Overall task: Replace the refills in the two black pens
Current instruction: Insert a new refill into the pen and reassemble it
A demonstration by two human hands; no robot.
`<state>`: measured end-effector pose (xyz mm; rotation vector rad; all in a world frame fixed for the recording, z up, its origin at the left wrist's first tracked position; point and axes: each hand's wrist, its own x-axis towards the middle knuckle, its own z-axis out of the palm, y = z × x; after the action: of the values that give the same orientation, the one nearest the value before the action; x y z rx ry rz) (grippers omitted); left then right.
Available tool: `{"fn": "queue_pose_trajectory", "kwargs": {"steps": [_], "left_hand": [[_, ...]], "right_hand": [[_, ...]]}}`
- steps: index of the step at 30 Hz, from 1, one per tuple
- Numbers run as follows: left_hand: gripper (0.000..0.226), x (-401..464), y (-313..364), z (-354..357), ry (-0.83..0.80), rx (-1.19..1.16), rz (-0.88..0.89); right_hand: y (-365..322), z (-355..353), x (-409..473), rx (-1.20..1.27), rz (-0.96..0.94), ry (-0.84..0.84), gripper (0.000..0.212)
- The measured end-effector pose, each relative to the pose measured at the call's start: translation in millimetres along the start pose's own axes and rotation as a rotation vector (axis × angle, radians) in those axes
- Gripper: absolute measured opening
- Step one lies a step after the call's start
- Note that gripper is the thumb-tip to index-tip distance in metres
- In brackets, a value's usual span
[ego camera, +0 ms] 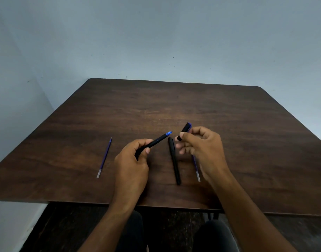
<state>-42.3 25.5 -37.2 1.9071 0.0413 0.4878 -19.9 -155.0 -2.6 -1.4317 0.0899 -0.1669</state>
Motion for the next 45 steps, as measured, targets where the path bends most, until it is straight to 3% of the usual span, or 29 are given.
{"fn": "queue_pose_trajectory", "kwargs": {"steps": [3, 8, 34, 45], "left_hand": [[0.029, 0.5, -0.3, 0.5, -0.016, 0.025, 0.006], [0.030, 0.5, -0.6, 0.9, -0.040, 0.078, 0.016], [0.026, -1.3, 3.2, -0.8, -0.069, 0.033, 0.066], [0.023, -1.9, 7.8, -1.7, -0.061, -0.038, 0.040]], "right_hand": [[-1.9, 0.7, -1.3, 0.221, -0.012, -0.029, 0.015], [-1.8, 3.8, 0.0, 0.272, -0.019, -0.028, 0.014], [10.5, 16.2, -1.0, 0.181, 0.094, -0.166, 0.016], [10.9, 19.3, -1.2, 0.112, 0.027, -0.179, 0.015]]}}
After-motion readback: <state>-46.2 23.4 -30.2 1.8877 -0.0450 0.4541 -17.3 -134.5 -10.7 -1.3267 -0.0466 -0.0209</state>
